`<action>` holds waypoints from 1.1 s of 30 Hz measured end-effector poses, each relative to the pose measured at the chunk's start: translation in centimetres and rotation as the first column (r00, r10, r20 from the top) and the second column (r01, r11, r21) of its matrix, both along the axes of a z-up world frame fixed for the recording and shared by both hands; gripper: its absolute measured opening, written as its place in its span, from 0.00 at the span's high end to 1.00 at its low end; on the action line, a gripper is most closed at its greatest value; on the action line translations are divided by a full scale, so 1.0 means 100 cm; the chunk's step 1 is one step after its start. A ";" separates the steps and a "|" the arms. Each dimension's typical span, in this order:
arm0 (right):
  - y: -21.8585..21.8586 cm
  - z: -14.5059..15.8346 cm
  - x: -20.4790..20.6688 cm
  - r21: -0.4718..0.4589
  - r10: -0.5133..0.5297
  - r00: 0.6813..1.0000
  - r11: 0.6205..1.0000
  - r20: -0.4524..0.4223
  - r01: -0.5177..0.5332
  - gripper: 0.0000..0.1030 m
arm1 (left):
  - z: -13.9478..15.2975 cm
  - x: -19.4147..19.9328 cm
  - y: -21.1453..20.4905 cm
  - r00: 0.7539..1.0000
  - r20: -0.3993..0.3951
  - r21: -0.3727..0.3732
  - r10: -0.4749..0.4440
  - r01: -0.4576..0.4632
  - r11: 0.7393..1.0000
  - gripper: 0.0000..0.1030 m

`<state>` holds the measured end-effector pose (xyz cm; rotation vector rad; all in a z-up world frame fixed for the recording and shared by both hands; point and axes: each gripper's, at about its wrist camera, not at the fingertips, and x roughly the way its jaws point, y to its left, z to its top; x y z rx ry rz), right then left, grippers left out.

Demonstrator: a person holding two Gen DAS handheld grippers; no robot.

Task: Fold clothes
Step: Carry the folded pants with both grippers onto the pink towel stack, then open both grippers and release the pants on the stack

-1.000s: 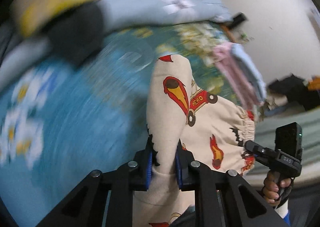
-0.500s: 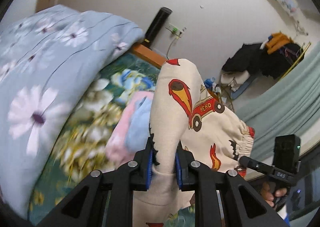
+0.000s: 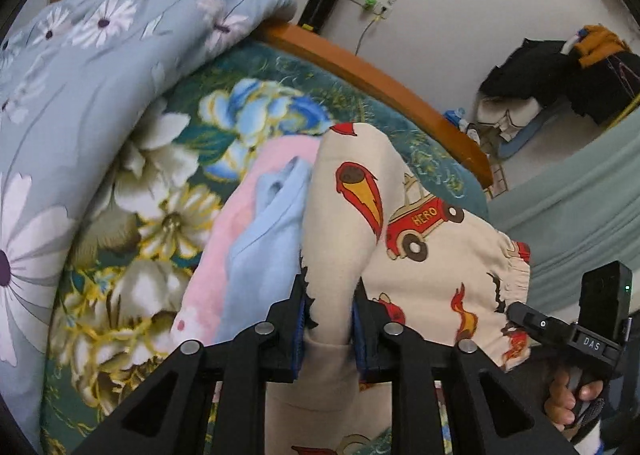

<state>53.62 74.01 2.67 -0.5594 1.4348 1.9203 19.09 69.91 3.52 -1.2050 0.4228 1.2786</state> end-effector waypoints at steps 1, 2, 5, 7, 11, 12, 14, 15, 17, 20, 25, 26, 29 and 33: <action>0.002 -0.005 0.000 -0.010 -0.007 1.000 1.000 -0.001 0.007 0.76 | -0.003 -0.002 -0.001 1.000 0.013 -0.001 0.013 -0.013 1.000 0.76; 0.003 -0.007 0.000 -0.016 -0.012 1.000 1.000 -0.003 0.012 0.76 | -0.004 -0.004 -0.002 0.999 0.026 0.001 0.024 -0.024 1.000 0.75; 0.004 -0.004 -0.003 -0.016 -0.010 1.000 1.000 0.018 0.010 0.75 | -0.003 -0.007 -0.004 0.998 0.042 -0.001 0.038 -0.038 0.999 0.71; 0.003 0.003 -0.005 -0.003 0.000 0.999 1.000 0.052 0.000 0.74 | 0.004 -0.010 -0.006 0.998 0.037 -0.005 0.047 -0.047 0.999 0.68; -0.006 0.024 -0.007 0.059 -0.002 0.993 0.998 0.119 -0.005 0.73 | 0.026 -0.018 -0.020 0.998 -0.007 0.044 0.067 -0.066 0.997 0.58; -0.011 0.030 -0.006 0.082 -0.012 0.991 0.997 0.130 0.001 0.72 | 0.032 -0.016 -0.027 0.997 -0.037 0.065 0.062 -0.060 0.996 0.55; -0.024 0.043 -0.004 0.132 -0.036 0.990 0.991 0.137 0.017 0.70 | 0.043 -0.010 -0.042 0.994 -0.103 0.111 0.040 -0.029 0.993 0.52; -0.031 0.048 -0.003 0.159 -0.048 0.989 0.987 0.141 0.025 0.69 | 0.048 -0.003 -0.054 0.989 -0.149 0.138 0.025 -0.004 0.990 0.49; -0.050 0.052 -0.005 0.209 -0.062 0.985 0.978 0.159 0.028 0.65 | 0.052 0.009 -0.073 0.974 -0.226 0.168 0.008 0.031 0.985 0.47; -0.082 0.049 -0.011 0.263 -0.079 0.978 0.964 0.195 0.025 0.62 | 0.047 0.028 -0.101 0.956 -0.293 0.189 -0.008 0.066 0.980 0.44; -0.124 0.017 -0.020 0.263 -0.106 0.966 0.964 0.235 0.041 0.45 | 0.025 0.052 -0.136 0.950 -0.310 0.190 0.021 0.040 0.981 0.37; -0.131 0.011 -0.022 0.262 -0.113 0.964 0.964 0.241 0.047 0.44 | 0.019 0.055 -0.143 0.950 -0.311 0.198 0.041 0.022 0.980 0.36; -0.147 -0.005 -0.030 0.271 -0.111 0.959 0.962 0.260 0.037 0.42 | 0.002 0.062 -0.162 0.944 -0.305 0.221 0.129 -0.062 0.973 0.23; -0.155 -0.014 -0.038 0.309 -0.134 0.952 0.950 0.277 0.044 0.34 | -0.017 0.062 -0.182 0.933 -0.261 0.238 0.246 -0.185 0.954 0.16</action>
